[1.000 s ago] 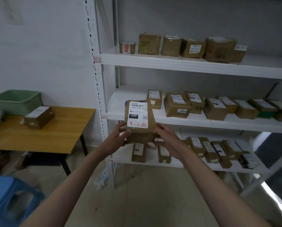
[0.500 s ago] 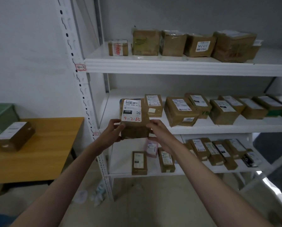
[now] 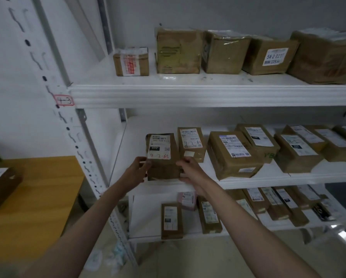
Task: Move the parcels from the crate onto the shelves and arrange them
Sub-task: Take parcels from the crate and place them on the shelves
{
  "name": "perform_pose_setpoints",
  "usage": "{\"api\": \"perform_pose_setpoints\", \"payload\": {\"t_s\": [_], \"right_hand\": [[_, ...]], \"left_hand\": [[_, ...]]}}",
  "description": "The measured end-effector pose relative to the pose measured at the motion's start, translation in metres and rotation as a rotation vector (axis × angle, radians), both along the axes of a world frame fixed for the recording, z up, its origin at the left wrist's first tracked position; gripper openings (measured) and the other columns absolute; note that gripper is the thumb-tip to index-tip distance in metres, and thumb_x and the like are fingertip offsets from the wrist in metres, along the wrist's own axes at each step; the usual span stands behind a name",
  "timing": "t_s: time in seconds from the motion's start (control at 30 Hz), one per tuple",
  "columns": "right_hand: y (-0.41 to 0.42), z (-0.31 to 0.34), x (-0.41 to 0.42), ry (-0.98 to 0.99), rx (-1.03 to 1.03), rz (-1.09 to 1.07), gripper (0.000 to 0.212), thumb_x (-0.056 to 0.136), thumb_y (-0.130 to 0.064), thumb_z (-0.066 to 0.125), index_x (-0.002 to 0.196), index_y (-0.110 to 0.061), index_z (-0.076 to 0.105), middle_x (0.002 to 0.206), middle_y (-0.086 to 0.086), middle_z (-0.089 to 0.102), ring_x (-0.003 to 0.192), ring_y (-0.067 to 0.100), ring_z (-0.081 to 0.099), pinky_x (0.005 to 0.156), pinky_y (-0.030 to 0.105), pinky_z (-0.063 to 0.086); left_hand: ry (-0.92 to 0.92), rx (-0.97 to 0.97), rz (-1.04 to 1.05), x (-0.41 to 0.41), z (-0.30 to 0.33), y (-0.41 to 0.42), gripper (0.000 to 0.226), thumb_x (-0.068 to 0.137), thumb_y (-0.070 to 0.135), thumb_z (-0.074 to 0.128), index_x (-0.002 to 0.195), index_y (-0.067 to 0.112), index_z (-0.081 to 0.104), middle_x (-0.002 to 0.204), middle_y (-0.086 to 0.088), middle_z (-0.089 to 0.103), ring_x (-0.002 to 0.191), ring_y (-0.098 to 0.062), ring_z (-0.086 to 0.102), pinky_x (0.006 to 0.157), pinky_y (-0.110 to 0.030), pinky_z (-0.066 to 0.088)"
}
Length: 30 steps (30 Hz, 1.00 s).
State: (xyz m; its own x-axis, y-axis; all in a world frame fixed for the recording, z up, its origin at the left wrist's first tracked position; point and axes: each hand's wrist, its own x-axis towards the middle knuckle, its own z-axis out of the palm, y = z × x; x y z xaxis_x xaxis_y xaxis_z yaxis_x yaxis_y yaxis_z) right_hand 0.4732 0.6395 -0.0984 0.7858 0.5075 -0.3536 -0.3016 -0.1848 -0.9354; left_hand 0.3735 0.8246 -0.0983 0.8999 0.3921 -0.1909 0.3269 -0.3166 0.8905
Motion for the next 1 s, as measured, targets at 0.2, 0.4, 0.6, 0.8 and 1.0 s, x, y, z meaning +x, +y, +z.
{"api": "perform_pose_setpoints", "payload": {"t_s": [0.2, 0.4, 0.6, 0.8, 1.0], "right_hand": [[0.001, -0.021, 0.028, -0.012, -0.08, -0.066, 0.021, 0.097, -0.026, 0.057, 0.116, -0.022, 0.05, 0.113, 0.003, 0.063, 0.105, 0.016, 0.06, 0.1, 0.04, 0.05], [-0.004, -0.031, 0.045, -0.041, -0.135, -0.135, 0.031, 0.094, -0.027, 0.059, 0.123, -0.02, 0.052, 0.118, 0.008, 0.066, 0.109, 0.022, 0.064, 0.103, 0.042, 0.051], [-0.011, -0.022, 0.035, -0.094, -0.197, -0.082, 0.045, 0.095, -0.034, 0.059, 0.137, -0.02, 0.049, 0.133, 0.004, 0.06, 0.116, 0.02, 0.061, 0.106, 0.042, 0.049], [-0.032, 0.011, 0.0, -0.254, -0.357, 0.035, 0.025, 0.096, -0.021, 0.055, 0.121, -0.021, 0.053, 0.114, 0.006, 0.06, 0.103, 0.022, 0.058, 0.097, 0.04, 0.05], [-0.057, 0.034, -0.038, -0.357, -0.468, 0.133, 0.056, 0.097, -0.026, 0.061, 0.145, -0.016, 0.034, 0.14, 0.009, 0.05, 0.119, 0.027, 0.056, 0.076, 0.032, 0.054]], "left_hand": [[0.07, 0.004, -0.054, 0.041, -0.02, 0.002, 0.04, 0.103, 0.04, 0.039, 0.137, 0.018, 0.041, 0.126, -0.006, 0.056, 0.102, -0.022, 0.061, 0.077, -0.03, 0.051], [0.095, 0.011, -0.093, 0.061, -0.025, -0.008, 0.047, 0.103, 0.037, 0.04, 0.146, 0.017, 0.037, 0.133, -0.007, 0.053, 0.108, -0.026, 0.06, 0.08, -0.032, 0.052], [0.197, 0.04, -0.144, 0.051, -0.02, -0.014, 0.059, 0.099, 0.026, 0.054, 0.151, 0.013, 0.03, 0.133, -0.014, 0.052, 0.101, -0.029, 0.061, 0.088, -0.042, 0.053], [0.258, 0.147, -0.136, 0.018, 0.0, -0.022, 0.08, 0.092, 0.02, 0.066, 0.155, 0.009, 0.017, 0.146, -0.017, 0.043, 0.102, -0.03, 0.06, 0.09, -0.04, 0.052], [0.304, 0.312, -0.155, -0.025, 0.019, -0.03, 0.07, 0.091, 0.025, 0.067, 0.15, 0.012, 0.032, 0.15, -0.015, 0.04, 0.121, -0.034, 0.054, 0.089, -0.036, 0.054]]}}
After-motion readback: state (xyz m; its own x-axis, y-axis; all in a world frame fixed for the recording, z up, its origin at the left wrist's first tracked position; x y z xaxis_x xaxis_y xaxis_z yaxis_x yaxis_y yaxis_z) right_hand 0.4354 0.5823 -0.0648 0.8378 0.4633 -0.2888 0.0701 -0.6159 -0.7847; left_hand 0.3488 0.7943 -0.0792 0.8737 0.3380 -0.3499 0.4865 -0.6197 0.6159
